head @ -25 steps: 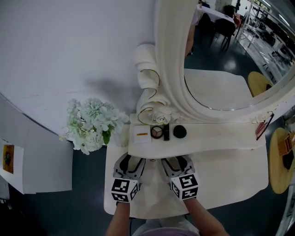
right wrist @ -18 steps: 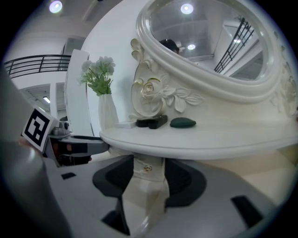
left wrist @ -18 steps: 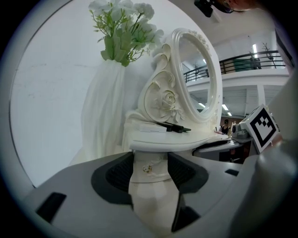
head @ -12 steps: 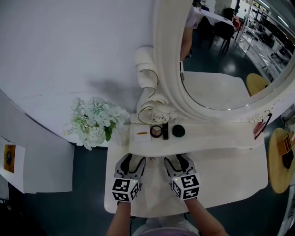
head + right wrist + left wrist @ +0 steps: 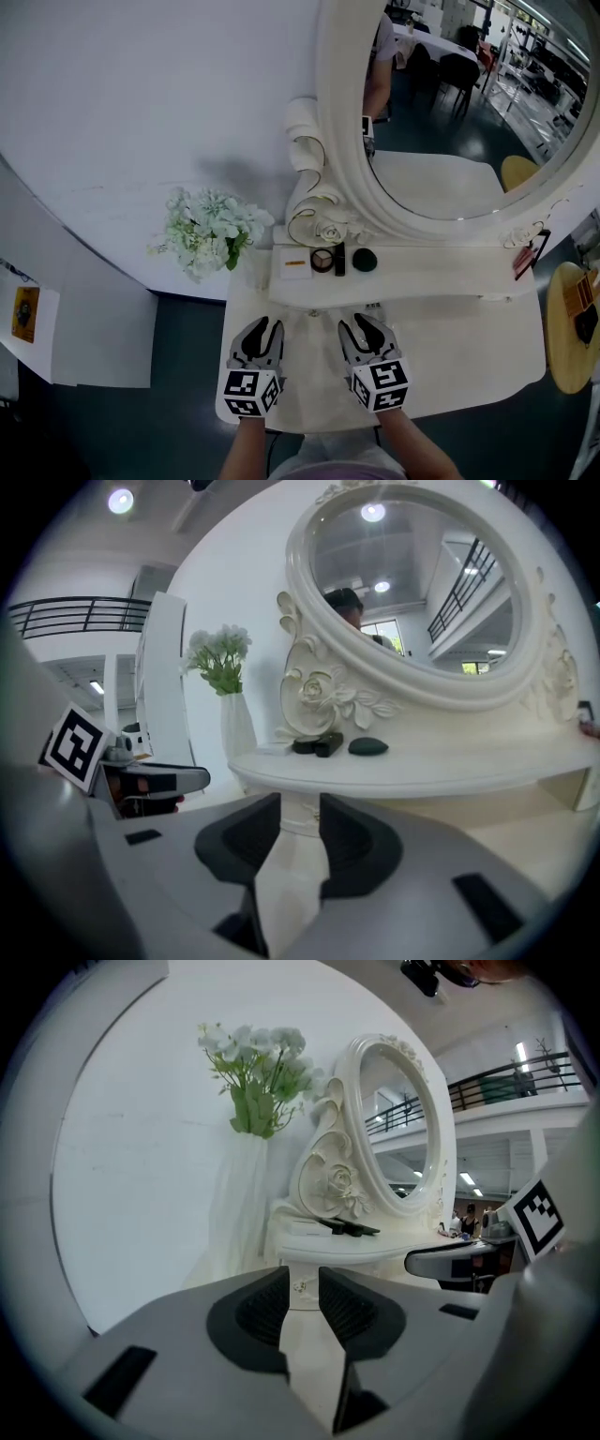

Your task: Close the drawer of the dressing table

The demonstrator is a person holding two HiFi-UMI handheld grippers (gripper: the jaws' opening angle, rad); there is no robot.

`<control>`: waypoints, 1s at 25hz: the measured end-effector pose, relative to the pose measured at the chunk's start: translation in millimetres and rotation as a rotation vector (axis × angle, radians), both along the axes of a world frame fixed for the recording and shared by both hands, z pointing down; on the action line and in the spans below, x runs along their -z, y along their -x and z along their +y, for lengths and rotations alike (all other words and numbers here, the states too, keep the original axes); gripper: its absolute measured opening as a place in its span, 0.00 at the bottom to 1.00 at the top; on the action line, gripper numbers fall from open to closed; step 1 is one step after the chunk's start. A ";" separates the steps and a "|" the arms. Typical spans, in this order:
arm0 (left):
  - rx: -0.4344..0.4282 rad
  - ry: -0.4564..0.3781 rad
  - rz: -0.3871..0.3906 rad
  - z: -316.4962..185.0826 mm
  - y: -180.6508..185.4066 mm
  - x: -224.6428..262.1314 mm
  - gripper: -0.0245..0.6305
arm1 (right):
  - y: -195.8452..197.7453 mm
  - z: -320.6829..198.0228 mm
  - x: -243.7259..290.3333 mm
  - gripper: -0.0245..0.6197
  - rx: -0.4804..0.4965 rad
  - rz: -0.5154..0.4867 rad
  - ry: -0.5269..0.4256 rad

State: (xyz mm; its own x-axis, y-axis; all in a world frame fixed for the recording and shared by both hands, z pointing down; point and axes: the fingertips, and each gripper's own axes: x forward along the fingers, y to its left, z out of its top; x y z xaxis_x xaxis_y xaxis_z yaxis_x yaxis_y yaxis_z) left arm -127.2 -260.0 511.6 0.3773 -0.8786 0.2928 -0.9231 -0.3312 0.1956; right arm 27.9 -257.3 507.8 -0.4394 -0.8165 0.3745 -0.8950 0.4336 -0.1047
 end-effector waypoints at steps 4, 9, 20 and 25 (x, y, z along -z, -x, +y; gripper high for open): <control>0.028 -0.021 -0.005 19.1 9.1 12.1 0.14 | -1.9 14.2 17.3 0.22 -0.010 -0.017 -0.036; 0.053 -0.056 -0.016 38.9 19.2 26.5 0.07 | -4.7 31.6 38.0 0.16 -0.025 -0.032 -0.087; 0.027 -0.101 0.011 75.5 19.2 48.6 0.04 | -5.2 70.4 62.7 0.04 -0.035 -0.069 -0.145; 0.022 -0.109 0.013 88.1 21.2 52.8 0.04 | -8.5 81.7 68.8 0.04 -0.053 -0.072 -0.156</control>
State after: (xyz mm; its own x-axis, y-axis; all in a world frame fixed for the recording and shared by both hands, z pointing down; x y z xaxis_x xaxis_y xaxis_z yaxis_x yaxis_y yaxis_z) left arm -148.3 -171.8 458.8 0.3603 -0.9132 0.1904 -0.9281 -0.3304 0.1715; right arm 36.5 -175.6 438.9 -0.4154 -0.8848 0.2112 -0.9096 0.4021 -0.1043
